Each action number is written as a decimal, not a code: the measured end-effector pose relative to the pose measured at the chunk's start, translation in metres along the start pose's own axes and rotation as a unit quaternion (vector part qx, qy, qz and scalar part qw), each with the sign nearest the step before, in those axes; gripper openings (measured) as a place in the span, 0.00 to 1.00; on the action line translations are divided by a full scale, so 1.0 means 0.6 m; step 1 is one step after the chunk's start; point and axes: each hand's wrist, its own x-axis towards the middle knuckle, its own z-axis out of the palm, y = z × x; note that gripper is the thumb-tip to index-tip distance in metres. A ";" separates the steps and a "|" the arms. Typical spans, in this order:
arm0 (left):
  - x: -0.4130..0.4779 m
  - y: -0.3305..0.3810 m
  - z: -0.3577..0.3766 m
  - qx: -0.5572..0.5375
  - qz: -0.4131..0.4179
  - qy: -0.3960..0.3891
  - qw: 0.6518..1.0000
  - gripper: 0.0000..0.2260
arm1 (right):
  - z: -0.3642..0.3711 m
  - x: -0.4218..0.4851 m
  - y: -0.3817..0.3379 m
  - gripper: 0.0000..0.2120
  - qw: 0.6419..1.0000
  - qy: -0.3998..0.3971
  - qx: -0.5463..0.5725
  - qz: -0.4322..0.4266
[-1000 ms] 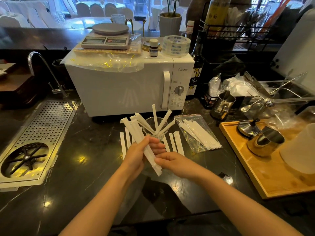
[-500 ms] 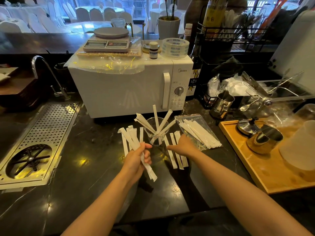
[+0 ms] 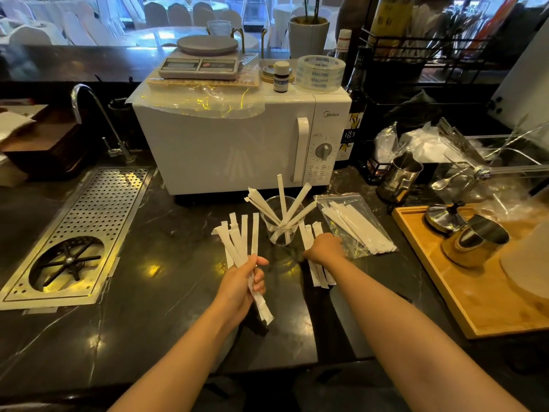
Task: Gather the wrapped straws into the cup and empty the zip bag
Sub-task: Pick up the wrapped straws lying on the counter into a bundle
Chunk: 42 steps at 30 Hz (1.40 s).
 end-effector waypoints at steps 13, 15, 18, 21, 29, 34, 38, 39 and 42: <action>0.004 -0.009 0.014 0.010 -0.005 -0.007 1.000 0.13 | -0.005 0.008 0.016 0.17 0.998 0.033 -0.009 -0.048; 0.006 -0.009 0.022 0.014 -0.005 -0.008 1.000 0.13 | -0.004 0.008 0.020 0.17 0.998 0.036 -0.014 -0.058; 0.007 -0.008 0.032 0.017 -0.007 -0.008 1.000 0.13 | -0.003 0.006 0.025 0.16 0.996 0.030 -0.040 -0.074; 0.009 -0.008 0.039 0.017 -0.007 -0.009 1.000 0.13 | -0.007 0.005 0.030 0.16 0.993 0.011 -0.074 -0.094; 0.016 -0.008 0.053 0.038 -0.009 0.001 0.999 0.12 | -0.048 -0.001 0.053 0.15 0.980 -0.128 -0.114 -0.104; 0.022 -0.006 0.064 0.042 -0.011 0.005 0.999 0.09 | -0.083 -0.014 0.073 0.14 0.964 -0.166 -0.099 -0.181; 0.025 -0.001 0.075 0.027 -0.002 -0.017 0.999 0.05 | -0.120 -0.050 0.065 0.12 0.955 -0.146 -0.023 -0.257; 0.025 0.000 0.078 0.019 0.000 -0.030 0.999 0.05 | -0.127 -0.061 0.059 0.11 0.951 -0.146 -0.003 -0.273; 0.018 0.007 0.088 0.023 0.006 -0.062 0.998 0.08 | -0.137 -0.093 0.038 0.07 0.937 -0.155 0.034 -0.312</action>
